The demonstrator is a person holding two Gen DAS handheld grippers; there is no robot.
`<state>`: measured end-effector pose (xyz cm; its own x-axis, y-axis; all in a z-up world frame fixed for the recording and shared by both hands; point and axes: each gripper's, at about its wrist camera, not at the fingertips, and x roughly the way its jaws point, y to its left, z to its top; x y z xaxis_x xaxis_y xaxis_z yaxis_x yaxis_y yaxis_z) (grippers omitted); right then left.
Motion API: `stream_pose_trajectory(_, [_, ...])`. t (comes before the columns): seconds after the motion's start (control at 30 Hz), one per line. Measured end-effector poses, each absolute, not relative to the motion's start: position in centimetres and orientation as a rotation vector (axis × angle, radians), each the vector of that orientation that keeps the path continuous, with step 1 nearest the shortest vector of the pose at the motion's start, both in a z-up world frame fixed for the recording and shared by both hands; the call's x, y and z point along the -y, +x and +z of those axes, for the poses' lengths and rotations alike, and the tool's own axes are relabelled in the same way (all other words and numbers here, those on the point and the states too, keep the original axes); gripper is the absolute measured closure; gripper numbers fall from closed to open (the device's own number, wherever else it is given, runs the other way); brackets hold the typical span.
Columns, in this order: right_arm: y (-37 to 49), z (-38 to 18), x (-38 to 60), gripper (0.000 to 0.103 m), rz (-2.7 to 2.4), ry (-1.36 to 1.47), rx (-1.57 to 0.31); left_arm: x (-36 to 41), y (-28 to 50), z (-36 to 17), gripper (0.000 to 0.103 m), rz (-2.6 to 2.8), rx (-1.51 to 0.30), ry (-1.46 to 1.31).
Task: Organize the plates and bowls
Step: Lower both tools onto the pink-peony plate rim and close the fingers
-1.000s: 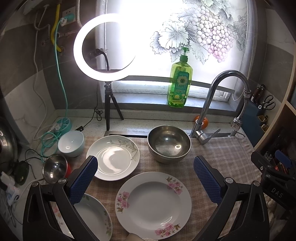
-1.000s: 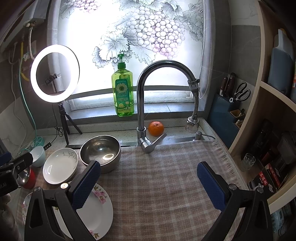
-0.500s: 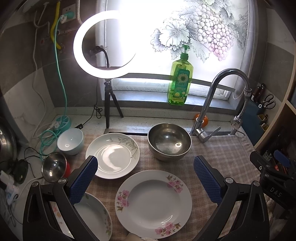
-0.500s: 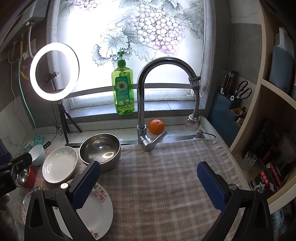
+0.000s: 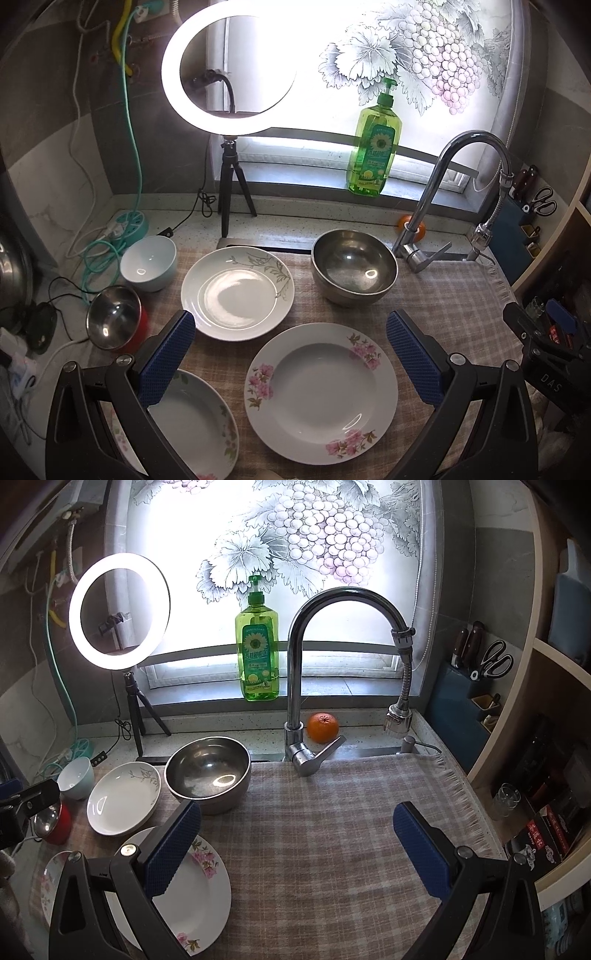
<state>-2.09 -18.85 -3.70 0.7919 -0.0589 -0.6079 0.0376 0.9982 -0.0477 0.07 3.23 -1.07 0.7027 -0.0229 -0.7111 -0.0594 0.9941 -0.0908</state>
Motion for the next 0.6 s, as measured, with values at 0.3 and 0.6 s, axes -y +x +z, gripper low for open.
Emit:
stream_pose_trajectory(0.3, [-1.8,-6.0,19.1,0.001,0.018,0.024,-0.714,-7.4,-0.7,-3.2,0.001,0.018,-0.86,-0.188])
stream_pose_trajectory(0.6, [-0.8,-8.8,19.6,0.001,0.103,0.076,-0.789,-9.4,-1.0,-7.2,0.018,0.012,-0.972,-0.194])
